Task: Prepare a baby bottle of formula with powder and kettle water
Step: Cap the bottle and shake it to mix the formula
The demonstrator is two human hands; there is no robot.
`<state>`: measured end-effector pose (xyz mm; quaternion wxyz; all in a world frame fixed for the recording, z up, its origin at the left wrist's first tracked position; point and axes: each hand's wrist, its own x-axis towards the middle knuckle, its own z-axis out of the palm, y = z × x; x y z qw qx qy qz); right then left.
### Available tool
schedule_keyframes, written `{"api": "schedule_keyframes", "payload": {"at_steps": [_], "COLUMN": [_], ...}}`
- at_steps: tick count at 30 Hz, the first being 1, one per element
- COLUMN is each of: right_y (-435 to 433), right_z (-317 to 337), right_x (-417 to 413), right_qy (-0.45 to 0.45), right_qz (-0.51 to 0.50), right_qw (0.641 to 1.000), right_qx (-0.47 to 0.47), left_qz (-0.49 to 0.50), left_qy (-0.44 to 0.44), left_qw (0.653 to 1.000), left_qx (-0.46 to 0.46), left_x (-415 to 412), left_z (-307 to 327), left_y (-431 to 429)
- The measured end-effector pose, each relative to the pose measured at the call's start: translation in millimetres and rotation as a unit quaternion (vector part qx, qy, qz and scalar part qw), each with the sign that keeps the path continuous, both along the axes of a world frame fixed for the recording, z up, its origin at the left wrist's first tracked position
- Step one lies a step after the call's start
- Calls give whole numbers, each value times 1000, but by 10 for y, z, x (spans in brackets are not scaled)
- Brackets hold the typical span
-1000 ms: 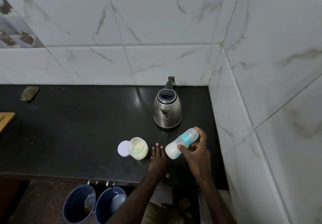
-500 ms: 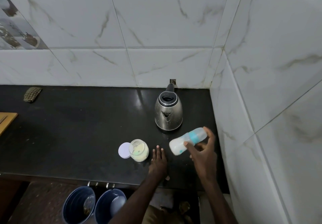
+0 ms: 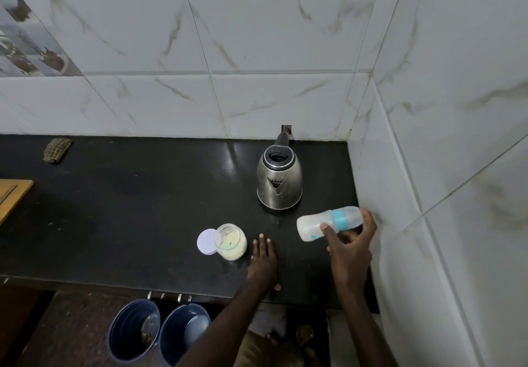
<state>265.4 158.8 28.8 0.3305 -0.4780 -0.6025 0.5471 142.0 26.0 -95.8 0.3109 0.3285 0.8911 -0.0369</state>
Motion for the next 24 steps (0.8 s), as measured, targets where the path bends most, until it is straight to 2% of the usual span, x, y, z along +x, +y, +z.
{"api": "schedule_keyframes", "payload": {"at_steps": [6,10,12,17,19,22,24], "right_y": [-293,-80,-107,-383,-276,-64,-102], "right_z": [-129,-21,-35,-167,-104,-11,-10], "right_x": [0,20,13,-22,-23,-4,-16], "right_qy": [-44,-2,-1,-58,-39,6,6], "right_qz": [100,-3,-22,96,79,-12,-18], "right_qw": [994,1000,1000,993,996,1000,1000], "right_qx": [-24,-16,-18,-23,-16,-18,-23], "left_qz": [11,1,2,9,1,0,2], "left_qy": [-18,-9,-8,-27,-16,-13,-11], "left_qw": [1000,1000,1000,999,1000,1000,1000], "left_qx": [4,5,9,14,10,11,10], "left_x": [5,3,7,-4,-14,-10,2], "left_z": [75,27,36,74,66,34,55], "left_y": [4,-20,-13,-13,-32,-27,-9]}}
